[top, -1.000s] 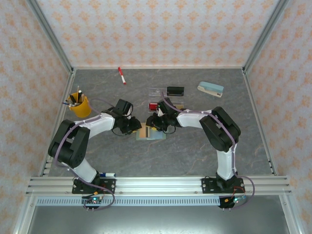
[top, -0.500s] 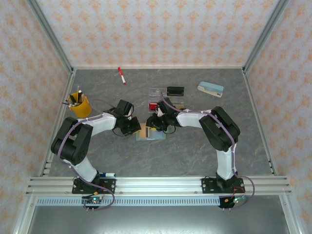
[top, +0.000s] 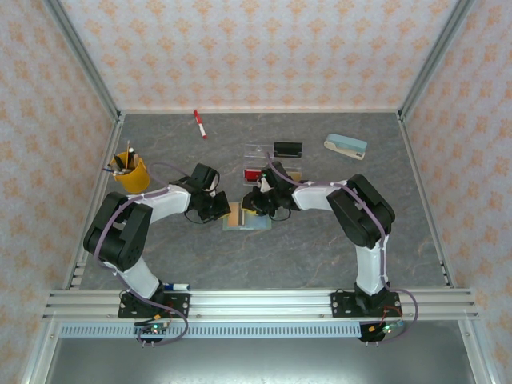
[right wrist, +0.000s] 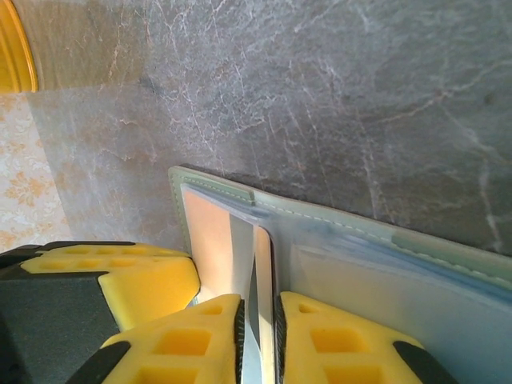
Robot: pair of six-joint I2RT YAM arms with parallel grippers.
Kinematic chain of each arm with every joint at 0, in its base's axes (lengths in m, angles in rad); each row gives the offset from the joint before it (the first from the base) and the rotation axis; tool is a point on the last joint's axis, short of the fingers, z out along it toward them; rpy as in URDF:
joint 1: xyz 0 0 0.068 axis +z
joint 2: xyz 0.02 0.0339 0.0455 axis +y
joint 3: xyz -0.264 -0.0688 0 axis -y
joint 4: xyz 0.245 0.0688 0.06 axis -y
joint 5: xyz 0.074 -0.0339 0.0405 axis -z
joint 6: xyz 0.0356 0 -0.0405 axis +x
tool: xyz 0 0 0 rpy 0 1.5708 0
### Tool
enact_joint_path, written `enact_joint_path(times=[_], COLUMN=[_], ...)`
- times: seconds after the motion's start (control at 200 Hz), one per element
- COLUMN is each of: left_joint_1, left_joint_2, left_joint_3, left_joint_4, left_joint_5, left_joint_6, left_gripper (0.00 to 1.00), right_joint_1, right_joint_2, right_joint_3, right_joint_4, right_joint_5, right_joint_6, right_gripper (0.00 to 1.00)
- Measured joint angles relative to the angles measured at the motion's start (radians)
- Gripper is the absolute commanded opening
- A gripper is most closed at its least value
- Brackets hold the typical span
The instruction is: Take the credit cards out of the card holder
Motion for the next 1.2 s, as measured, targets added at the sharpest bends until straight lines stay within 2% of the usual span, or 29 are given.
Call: enact_joint_path(times=[0.28,0.616,0.786,1.001,1.201], left_joint_1=[0.0,0.0,0.0,0.0,0.0], left_joint_2=[0.0,0.002,0.004,0.005,0.008], left_joint_3=[0.0,-0.001,-0.001,-0.001,-0.001], left_joint_4=[0.0,0.006,0.01,0.015,0.019], left_joint_5=[-0.005,-0.006,-0.004,-0.002,-0.002], left_joint_6=[0.013,0.033,0.044,0.048,0.048], left_gripper=[0.04,0.02,0.01,0.01,0.0], right_joint_1=[-0.004,0.001,0.022,0.023,0.023], right_joint_2=[-0.01,-0.037,-0.037,-0.046,-0.101], right_joint_3=[-0.032,-0.029,-0.005,0.01,0.01], right_joint_4=[0.057,0.036,-0.002,-0.099,-0.171], right_joint_5=[-0.014,-0.022,-0.031,0.014,0.06], right_joint_6=[0.026,0.024,0.022,-0.004,-0.018], right_gripper=[0.17,0.12,0.14,0.26,0.25])
